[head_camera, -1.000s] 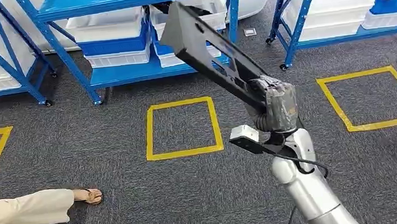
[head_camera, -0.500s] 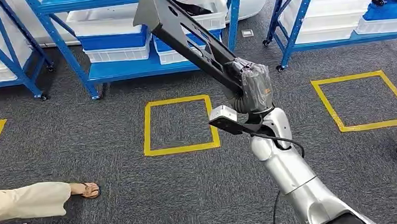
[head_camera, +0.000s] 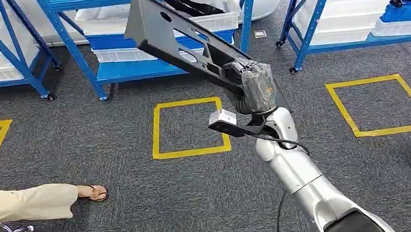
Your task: Take the parts from the cabinet and place them on the table.
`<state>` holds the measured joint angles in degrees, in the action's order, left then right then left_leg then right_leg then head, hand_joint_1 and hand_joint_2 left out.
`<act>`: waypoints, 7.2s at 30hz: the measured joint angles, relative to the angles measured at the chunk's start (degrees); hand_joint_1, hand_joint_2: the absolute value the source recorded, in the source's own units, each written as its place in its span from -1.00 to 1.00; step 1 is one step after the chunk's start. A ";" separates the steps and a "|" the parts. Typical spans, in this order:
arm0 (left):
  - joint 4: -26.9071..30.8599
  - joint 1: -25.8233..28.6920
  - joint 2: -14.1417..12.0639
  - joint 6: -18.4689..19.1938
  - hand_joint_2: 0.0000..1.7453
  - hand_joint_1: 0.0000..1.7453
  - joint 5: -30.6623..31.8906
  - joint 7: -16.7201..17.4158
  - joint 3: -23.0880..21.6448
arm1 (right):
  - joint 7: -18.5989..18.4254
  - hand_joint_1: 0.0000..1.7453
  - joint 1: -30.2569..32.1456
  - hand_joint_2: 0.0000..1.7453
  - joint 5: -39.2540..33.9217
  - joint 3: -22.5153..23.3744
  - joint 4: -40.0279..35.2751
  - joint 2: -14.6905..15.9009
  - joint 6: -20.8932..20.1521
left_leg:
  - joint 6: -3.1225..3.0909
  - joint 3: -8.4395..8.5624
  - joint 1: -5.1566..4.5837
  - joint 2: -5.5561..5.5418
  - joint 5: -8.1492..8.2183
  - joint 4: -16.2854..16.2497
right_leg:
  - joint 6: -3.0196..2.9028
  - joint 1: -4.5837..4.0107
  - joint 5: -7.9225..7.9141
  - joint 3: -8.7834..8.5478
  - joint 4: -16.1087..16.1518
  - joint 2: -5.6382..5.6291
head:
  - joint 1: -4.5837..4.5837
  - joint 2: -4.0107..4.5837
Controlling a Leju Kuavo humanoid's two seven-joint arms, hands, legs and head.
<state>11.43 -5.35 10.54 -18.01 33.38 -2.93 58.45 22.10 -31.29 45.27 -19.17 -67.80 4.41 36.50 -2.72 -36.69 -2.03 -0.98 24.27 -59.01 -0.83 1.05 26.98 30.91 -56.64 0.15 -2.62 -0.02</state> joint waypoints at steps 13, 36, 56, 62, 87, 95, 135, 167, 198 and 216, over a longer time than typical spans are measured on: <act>-0.07 0.07 -0.11 0.04 1.00 -1.00 0.63 0.11 0.11 | -0.50 1.00 -0.10 1.00 -0.04 -0.68 0.92 -0.57 1.25 | 2.34 1.23 2.69 2.62 -0.19 1.38 | 2.86 0.29 0.43 -0.32 0.25 3.78 | -0.18 0.00; -0.11 0.39 -0.29 0.52 1.00 -1.00 1.40 0.11 0.09 | -2.86 1.00 2.73 1.00 1.62 -1.46 -0.70 0.35 1.94 | 3.37 -7.81 2.94 0.76 7.10 -16.65 | 0.44 0.51 -0.15 0.68 -0.42 1.90 | 0.11 0.00; -0.11 0.11 0.00 0.02 1.00 -1.00 1.90 1.07 0.09 | -5.20 1.00 3.43 1.00 4.04 -1.70 -3.45 0.39 1.22 | 0.10 2.05 1.65 -4.24 -1.03 2.11 | 2.49 -0.54 0.29 0.73 -0.14 -3.83 | -0.37 0.00; -0.11 0.45 -0.18 0.00 1.00 -1.00 1.97 1.03 0.09 | -5.55 1.00 3.45 1.00 4.15 -1.77 -4.46 0.07 1.14 | 1.69 -0.06 1.82 -1.60 1.13 -1.15 | -0.16 0.29 -0.89 0.06 0.60 -0.91 | -0.13 0.00; -0.11 0.26 -0.26 0.63 1.00 -1.00 2.69 0.57 0.04 | -6.82 1.00 6.17 1.00 5.38 -1.29 -6.82 1.05 1.40 | 0.36 2.04 2.57 -3.61 -1.10 2.29 | 3.69 -0.06 0.45 0.84 -0.90 -3.02 | -0.63 0.00; -0.11 0.39 -0.37 0.63 1.00 -1.00 2.69 0.57 0.02 | -6.95 1.00 6.00 1.00 5.70 -1.33 -7.65 0.87 1.42 | 2.38 -0.78 2.28 -1.07 1.75 -2.29 | 0.16 0.35 -0.71 0.30 0.25 -0.71 | -0.15 0.00; -0.07 -1.29 -1.79 3.52 1.00 -1.00 2.49 -3.78 0.94 | -19.61 1.00 -25.50 1.00 24.46 -13.81 -4.77 -13.11 -6.95 | 1.52 0.29 1.88 4.97 -0.25 0.03 | -0.16 -2.11 0.45 1.61 -1.81 3.82 | -0.42 0.00; -0.02 -1.07 -1.84 2.80 1.00 -1.00 -1.60 -3.76 5.09 | -17.92 1.00 -20.48 1.00 21.33 -18.01 -2.06 -20.96 -6.10 | 1.63 0.47 1.83 3.68 0.11 0.17 | -0.22 -2.02 0.28 1.99 -1.91 4.60 | -0.24 0.00; -0.04 -1.15 -1.18 3.58 1.00 -1.00 -0.02 -3.58 5.07 | -18.34 1.00 -20.13 1.00 22.38 -16.76 -0.04 -20.28 -8.26 | 1.80 0.61 1.85 3.89 0.23 0.26 | -0.08 -1.94 -0.07 2.25 -1.76 5.22 | -0.28 0.00; -0.02 -0.66 -1.40 2.93 1.00 -1.00 0.63 -2.14 4.98 | -18.34 1.00 -20.10 1.00 22.12 -16.06 1.86 -19.93 -8.11 | 2.88 0.77 3.30 -4.64 0.06 0.51 | 0.99 0.42 -1.36 3.03 -1.75 -0.88 | -0.31 0.00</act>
<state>11.41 -6.01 9.14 -15.08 34.01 -5.07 63.43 3.76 -51.39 67.39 -35.23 -65.94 -15.52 28.39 0.16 -35.92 1.28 -5.61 24.33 -58.51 0.16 1.47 25.62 33.94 -58.39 -0.73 -2.93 -0.02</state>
